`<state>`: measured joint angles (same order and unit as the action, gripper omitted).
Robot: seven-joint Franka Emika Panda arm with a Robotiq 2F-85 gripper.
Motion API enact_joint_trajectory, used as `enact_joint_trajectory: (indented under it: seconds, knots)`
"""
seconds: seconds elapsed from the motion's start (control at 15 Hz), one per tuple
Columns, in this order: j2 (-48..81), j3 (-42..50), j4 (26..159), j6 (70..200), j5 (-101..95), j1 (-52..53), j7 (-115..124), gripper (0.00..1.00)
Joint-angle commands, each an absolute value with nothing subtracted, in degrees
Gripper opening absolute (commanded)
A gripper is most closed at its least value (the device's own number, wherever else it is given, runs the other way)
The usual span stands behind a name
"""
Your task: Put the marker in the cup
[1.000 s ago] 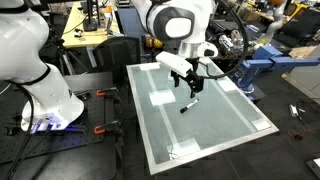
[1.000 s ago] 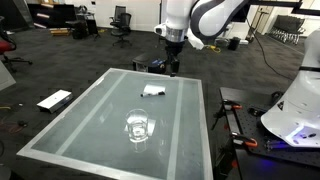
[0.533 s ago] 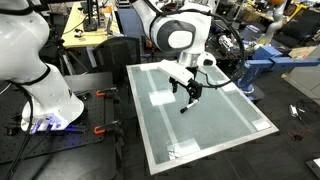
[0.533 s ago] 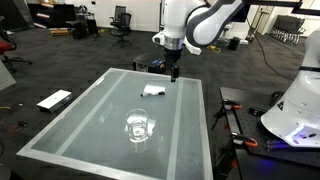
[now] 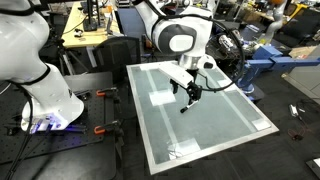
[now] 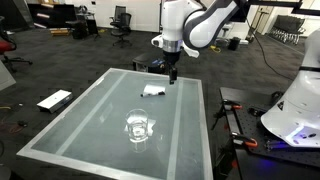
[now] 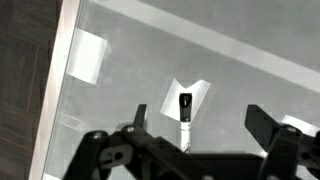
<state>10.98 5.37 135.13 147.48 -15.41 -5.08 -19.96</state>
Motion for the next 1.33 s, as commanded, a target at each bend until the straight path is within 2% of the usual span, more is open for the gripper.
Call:
enact_joint_trajectory:
  seconds: [0.0, 0.33, 1.0, 1.07, 1.13, 1.27]
  knots:
    - [15.6, 4.6, 132.4, 151.4, -13.0, -6.4, -21.5, 1.0]
    - [21.3, 3.1, 129.8, 157.8, -11.2, -8.1, -22.9, 1.0]
    - [29.9, -2.9, 121.0, 155.7, -7.5, -12.4, -29.4, 1.0]
    - [30.6, -3.1, 120.3, 155.6, -7.6, -12.5, -29.4, 0.92]
    - [31.1, -3.3, 119.7, 155.6, -7.7, -12.6, -29.4, 0.73]
    - [32.1, -3.8, 118.7, 155.4, -7.8, -12.9, -29.5, 0.57]
